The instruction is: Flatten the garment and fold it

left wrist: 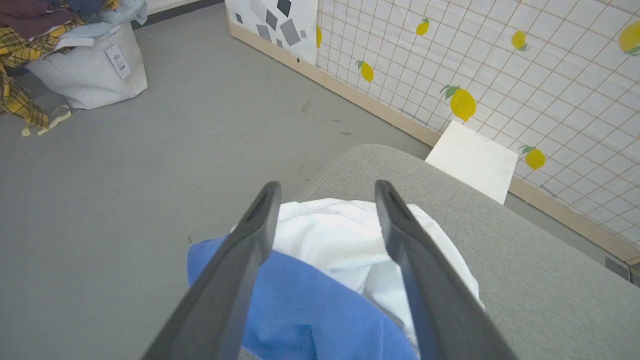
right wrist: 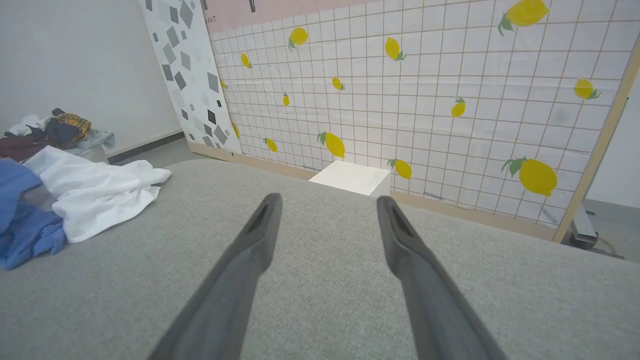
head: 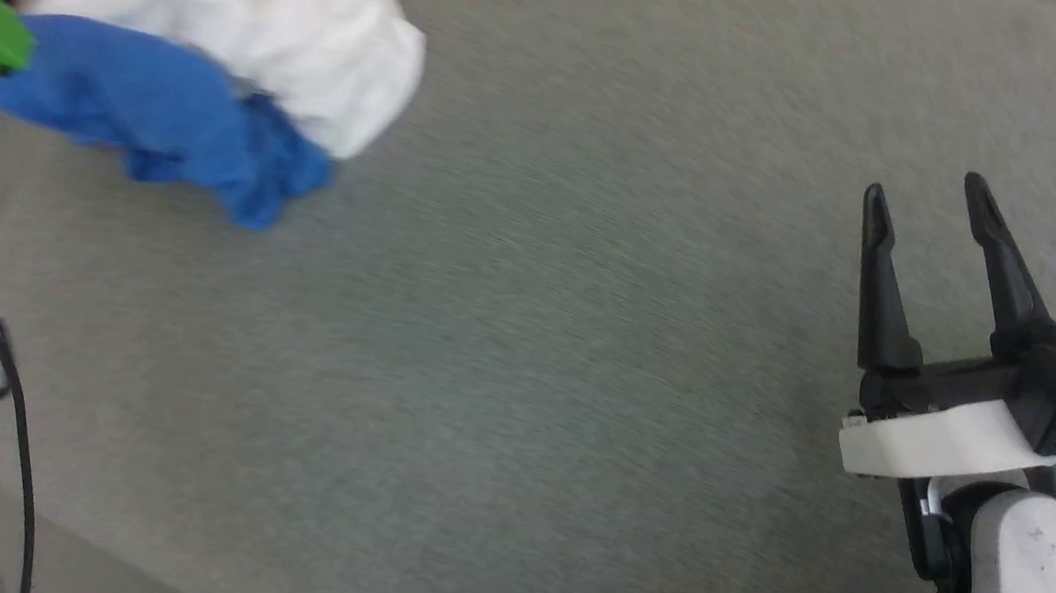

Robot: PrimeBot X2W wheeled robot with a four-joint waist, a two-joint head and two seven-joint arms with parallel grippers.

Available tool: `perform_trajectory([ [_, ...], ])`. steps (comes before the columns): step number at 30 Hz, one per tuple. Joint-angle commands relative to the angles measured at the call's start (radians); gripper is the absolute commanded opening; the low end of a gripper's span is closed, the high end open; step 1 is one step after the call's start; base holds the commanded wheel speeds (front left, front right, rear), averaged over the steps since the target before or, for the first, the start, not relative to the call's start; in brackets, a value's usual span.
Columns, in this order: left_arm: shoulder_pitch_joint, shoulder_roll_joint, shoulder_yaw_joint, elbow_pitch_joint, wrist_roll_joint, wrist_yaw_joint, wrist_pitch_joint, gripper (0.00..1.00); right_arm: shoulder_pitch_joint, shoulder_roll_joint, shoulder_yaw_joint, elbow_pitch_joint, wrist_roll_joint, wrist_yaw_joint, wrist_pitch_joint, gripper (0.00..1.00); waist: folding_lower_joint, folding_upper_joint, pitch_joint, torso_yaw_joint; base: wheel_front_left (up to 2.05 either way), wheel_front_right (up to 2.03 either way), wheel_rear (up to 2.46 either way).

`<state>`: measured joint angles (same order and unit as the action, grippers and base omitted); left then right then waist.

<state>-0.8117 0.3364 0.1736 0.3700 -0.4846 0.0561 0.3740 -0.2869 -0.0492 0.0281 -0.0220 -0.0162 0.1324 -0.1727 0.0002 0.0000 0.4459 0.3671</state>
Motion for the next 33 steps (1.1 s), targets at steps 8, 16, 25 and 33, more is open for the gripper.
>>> perform_trajectory([
  [8,0.053,0.071,0.045,-0.009,-0.061,0.111,0.333,1.00,-0.052,-0.001,0.014,0.047,0.032,-0.002,-0.049,1.00,-0.0002,0.0000,0.270,-0.271,0.00,0.00,0.00],
  [16,0.204,0.079,0.020,-0.091,-0.081,0.170,0.583,0.00,-0.061,-0.001,0.011,0.098,0.049,-0.002,-0.073,1.00,-0.0002,0.0000,0.195,-0.270,0.00,0.00,0.00],
  [25,0.189,0.158,0.020,-0.182,0.020,0.028,0.211,0.00,-0.013,-0.001,0.008,0.160,0.086,-0.002,-0.085,1.00,-0.0002,0.0000,-0.013,-0.270,0.00,0.00,0.00],
  [33,0.063,0.219,-0.093,-0.172,0.177,-0.074,-0.128,0.00,0.083,-0.001,-0.024,0.200,0.121,-0.002,-0.088,1.00,-0.0002,0.0000,-0.213,-0.316,0.00,0.00,0.00],
])
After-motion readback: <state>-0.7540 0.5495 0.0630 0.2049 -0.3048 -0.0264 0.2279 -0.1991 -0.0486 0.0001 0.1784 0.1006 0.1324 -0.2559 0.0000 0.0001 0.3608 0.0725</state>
